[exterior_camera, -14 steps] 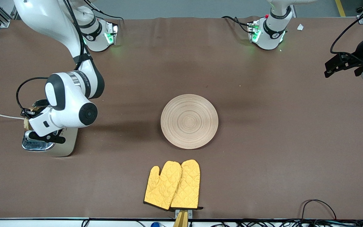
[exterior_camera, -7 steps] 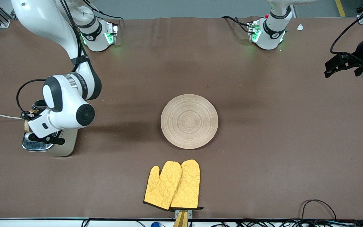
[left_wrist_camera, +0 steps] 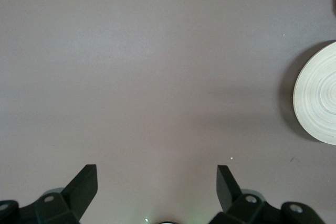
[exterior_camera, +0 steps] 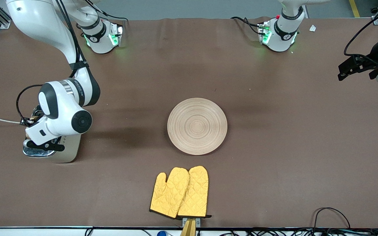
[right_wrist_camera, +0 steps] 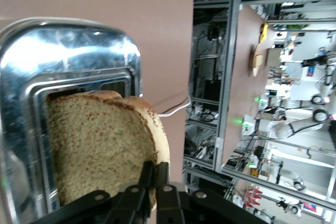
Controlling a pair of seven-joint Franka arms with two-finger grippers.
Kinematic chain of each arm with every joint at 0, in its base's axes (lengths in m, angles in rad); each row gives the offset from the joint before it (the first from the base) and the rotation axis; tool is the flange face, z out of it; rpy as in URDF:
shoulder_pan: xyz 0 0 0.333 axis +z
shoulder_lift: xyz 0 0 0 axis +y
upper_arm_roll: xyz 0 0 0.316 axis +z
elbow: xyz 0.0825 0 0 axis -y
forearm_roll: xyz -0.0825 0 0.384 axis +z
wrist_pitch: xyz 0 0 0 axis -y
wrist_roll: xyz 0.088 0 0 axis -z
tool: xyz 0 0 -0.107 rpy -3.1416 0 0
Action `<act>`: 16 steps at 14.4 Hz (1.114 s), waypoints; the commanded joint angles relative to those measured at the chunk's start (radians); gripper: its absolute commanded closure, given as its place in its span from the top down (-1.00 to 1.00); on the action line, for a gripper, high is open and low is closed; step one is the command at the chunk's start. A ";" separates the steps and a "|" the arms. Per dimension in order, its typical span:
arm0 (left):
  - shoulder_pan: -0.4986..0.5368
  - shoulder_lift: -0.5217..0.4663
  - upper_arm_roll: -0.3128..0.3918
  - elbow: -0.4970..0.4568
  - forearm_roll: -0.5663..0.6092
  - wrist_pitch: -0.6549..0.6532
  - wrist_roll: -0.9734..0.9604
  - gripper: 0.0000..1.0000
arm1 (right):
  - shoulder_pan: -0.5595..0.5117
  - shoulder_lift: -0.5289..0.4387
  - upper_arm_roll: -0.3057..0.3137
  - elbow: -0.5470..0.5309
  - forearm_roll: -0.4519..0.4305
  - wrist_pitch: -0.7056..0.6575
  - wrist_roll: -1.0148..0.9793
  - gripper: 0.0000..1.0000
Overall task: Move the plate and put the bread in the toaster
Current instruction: 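Open the right gripper and raise it away from the toaster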
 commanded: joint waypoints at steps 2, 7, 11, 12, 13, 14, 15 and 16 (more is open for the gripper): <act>0.004 0.010 -0.001 0.022 -0.010 -0.006 0.009 1.00 | -0.018 -0.024 0.018 -0.022 0.054 0.013 0.004 -0.30; 0.004 0.010 -0.001 0.022 -0.010 -0.006 0.004 1.00 | -0.036 -0.040 0.020 0.050 0.186 0.010 -0.066 0.95; 0.004 0.010 0.001 0.022 -0.010 -0.006 0.010 1.00 | -0.186 -0.095 0.017 0.216 0.583 -0.004 -0.246 1.00; 0.004 0.010 0.001 0.022 -0.008 -0.006 0.010 1.00 | -0.220 -0.109 0.017 0.245 0.663 -0.016 -0.250 1.00; 0.004 0.010 0.001 0.022 -0.008 -0.006 0.010 1.00 | -0.237 -0.133 0.017 0.263 0.712 -0.051 -0.249 1.00; 0.004 0.010 0.001 0.022 -0.008 -0.006 0.010 1.00 | -0.239 -0.167 0.017 0.270 0.731 -0.074 -0.247 1.00; 0.004 0.010 0.001 0.022 -0.008 -0.006 0.010 1.00 | -0.242 -0.214 0.017 0.270 0.772 -0.076 -0.246 1.00; 0.004 0.010 0.001 0.022 -0.008 -0.006 0.010 1.00 | -0.248 -0.256 0.014 0.268 0.826 -0.077 -0.246 1.00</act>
